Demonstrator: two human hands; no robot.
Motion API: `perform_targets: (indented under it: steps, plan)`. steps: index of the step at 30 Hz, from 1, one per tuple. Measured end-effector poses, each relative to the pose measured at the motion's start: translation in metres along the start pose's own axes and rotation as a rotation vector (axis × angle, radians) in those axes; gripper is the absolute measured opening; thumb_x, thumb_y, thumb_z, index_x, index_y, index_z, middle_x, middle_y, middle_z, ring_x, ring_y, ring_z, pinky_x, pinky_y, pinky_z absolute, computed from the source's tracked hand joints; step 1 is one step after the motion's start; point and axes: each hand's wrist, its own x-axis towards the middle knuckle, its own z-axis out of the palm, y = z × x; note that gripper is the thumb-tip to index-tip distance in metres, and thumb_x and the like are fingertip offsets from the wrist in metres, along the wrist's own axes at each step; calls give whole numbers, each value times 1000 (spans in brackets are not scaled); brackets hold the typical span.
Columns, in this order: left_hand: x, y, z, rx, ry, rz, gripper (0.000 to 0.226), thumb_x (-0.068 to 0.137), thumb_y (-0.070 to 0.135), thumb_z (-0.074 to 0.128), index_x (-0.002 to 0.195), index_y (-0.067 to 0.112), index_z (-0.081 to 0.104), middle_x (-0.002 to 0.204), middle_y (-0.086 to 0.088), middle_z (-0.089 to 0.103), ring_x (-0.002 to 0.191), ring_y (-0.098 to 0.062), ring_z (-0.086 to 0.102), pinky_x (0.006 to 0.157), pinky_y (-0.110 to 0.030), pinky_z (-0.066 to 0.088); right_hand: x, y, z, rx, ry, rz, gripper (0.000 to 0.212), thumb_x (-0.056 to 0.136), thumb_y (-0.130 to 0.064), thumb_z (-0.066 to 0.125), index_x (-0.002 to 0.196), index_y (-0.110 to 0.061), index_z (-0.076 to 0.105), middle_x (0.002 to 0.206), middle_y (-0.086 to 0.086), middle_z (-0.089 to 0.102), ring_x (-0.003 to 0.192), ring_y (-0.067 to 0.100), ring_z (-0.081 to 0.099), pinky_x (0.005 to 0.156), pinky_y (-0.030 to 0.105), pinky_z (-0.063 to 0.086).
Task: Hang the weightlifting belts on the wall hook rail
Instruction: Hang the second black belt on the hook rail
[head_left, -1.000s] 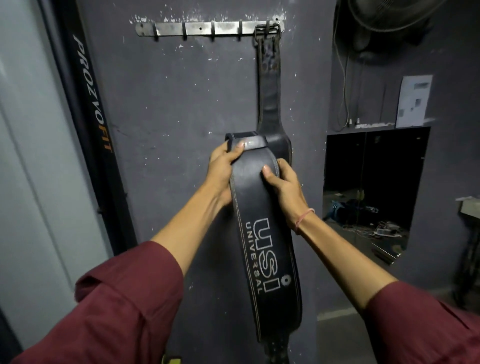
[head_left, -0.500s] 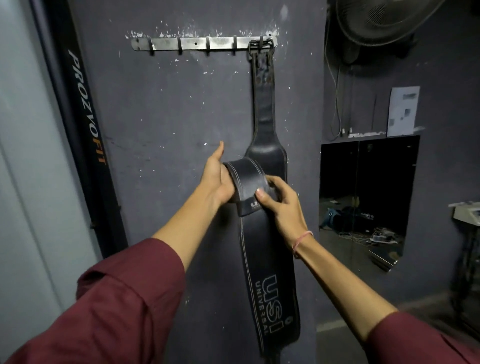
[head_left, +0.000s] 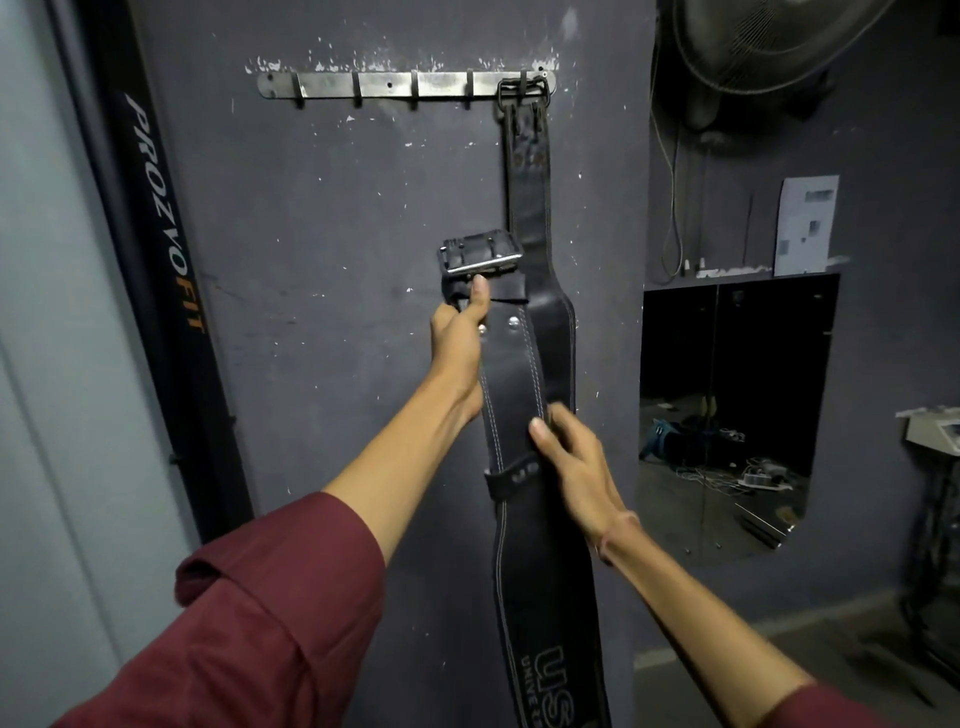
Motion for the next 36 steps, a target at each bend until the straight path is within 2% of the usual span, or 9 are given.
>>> perform_targets:
  steps: [2, 5, 8, 15, 20, 24, 30, 34, 36]
  plan:
    - [-5, -1, 2, -41, -16, 13, 19, 94, 28, 64, 83, 16, 52, 80, -7, 57, 74, -24, 58, 79, -41, 50, 28, -24, 0, -1, 19, -53, 17, 91, -22, 61, 107, -16, 61, 104, -2, 70, 99, 15, 66, 92, 38, 51]
    - [-9, 6, 2, -71, -58, 32, 18, 95, 21, 62, 82, 11, 56, 76, -11, 65, 64, -22, 63, 70, -38, 55, 67, -59, -5, 53, 52, -115, 9, 89, -16, 61, 94, -23, 60, 74, 2, 61, 69, 13, 56, 66, 30, 49]
    - [-7, 13, 0, -38, -72, 72, 20, 94, 23, 63, 87, 5, 59, 85, -17, 67, 73, -27, 64, 77, -45, 55, 82, -72, -6, 169, 48, -93, 12, 85, -16, 66, 92, -23, 58, 72, 6, 55, 68, 16, 49, 61, 28, 43]
    - [-2, 19, -10, 4, -58, 113, 41, 88, 33, 68, 105, -3, 59, 93, -20, 62, 83, -31, 58, 80, -51, 51, -19, 9, 26, 239, -186, 162, 28, 86, 5, 66, 113, -2, 65, 108, 15, 74, 96, 22, 71, 89, 41, 53]
    - [-6, 4, -13, 22, -66, 69, 51, 89, 30, 64, 116, -12, 55, 106, -34, 63, 88, -35, 62, 84, -50, 53, 40, -47, 18, 233, -53, 23, 22, 95, -1, 55, 116, -7, 57, 110, -4, 68, 97, -5, 66, 86, 14, 52]
    - [-6, 7, -9, 12, -65, 38, 46, 97, 28, 57, 123, -10, 50, 110, -29, 67, 92, -35, 67, 83, -46, 58, 84, -73, 21, 199, 56, -94, 27, 94, -19, 55, 120, -10, 59, 118, 7, 69, 113, 20, 65, 101, 47, 50]
    - [-6, -6, -12, 268, -145, 186, 47, 97, 43, 52, 125, 5, 56, 121, -15, 68, 114, -30, 65, 104, -47, 49, 89, -59, 24, 165, 185, -122, 35, 84, -32, 59, 114, -13, 64, 113, 5, 71, 109, 21, 66, 99, 50, 50]
    - [-28, -60, -37, 517, -288, 179, 35, 103, 32, 44, 136, 21, 49, 135, 7, 58, 122, 5, 53, 112, -22, 37, 107, -59, 15, 197, 299, -81, 40, 79, -32, 61, 109, -6, 63, 109, 13, 71, 104, 27, 66, 98, 53, 50]
    - [-47, -94, -57, 593, -342, 105, 36, 101, 33, 49, 134, 20, 51, 135, 8, 58, 122, 9, 52, 117, -31, 34, 113, -64, 7, 214, 336, -70, 31, 80, -25, 59, 103, -4, 63, 98, 9, 70, 93, 20, 64, 95, 51, 51]
